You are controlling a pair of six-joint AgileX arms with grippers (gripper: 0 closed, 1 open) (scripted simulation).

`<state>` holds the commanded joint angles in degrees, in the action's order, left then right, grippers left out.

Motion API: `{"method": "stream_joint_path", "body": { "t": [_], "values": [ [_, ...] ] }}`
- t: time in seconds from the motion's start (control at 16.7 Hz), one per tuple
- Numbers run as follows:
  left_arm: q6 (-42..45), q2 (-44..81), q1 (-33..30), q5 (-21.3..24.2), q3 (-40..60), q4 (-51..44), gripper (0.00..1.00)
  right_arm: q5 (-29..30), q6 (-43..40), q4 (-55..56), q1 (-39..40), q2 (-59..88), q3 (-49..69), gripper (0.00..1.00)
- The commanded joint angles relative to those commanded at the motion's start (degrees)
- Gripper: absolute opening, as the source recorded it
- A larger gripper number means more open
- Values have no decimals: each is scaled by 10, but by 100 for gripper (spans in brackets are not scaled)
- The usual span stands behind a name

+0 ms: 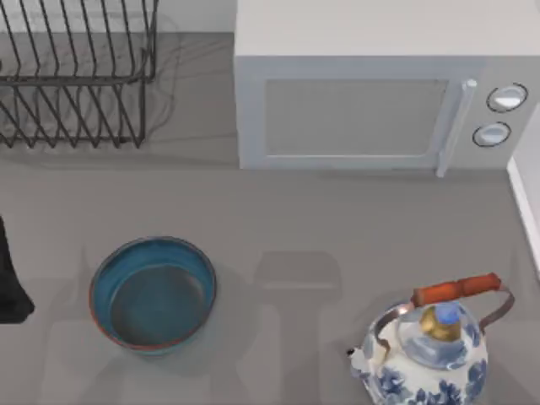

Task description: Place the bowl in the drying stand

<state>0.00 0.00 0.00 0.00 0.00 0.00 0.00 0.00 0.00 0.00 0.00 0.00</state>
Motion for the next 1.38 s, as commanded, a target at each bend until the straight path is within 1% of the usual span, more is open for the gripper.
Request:
{"method": "stream_joint_path", "body": {
  "t": [0.24, 0.36, 0.48, 0.66, 1.08, 1.38],
  "values": [
    [-9, 18, -10, 1, 18, -16, 100, 0, 0, 0, 0, 0, 0, 100],
    [-28, 60, -30, 2, 59, -50, 100, 0, 0, 0, 0, 0, 0, 100],
    [-55, 127, -58, 2, 122, -101, 100, 0, 0, 0, 0, 0, 0, 100],
    [-106, 272, -112, 2, 242, -197, 100, 0, 0, 0, 0, 0, 0, 100],
    [-240, 695, -252, -1, 549, -460, 100, 0, 0, 0, 0, 0, 0, 100],
    [-322, 918, -336, -1, 733, -612, 100, 0, 0, 0, 0, 0, 0, 100]
  ]
}}
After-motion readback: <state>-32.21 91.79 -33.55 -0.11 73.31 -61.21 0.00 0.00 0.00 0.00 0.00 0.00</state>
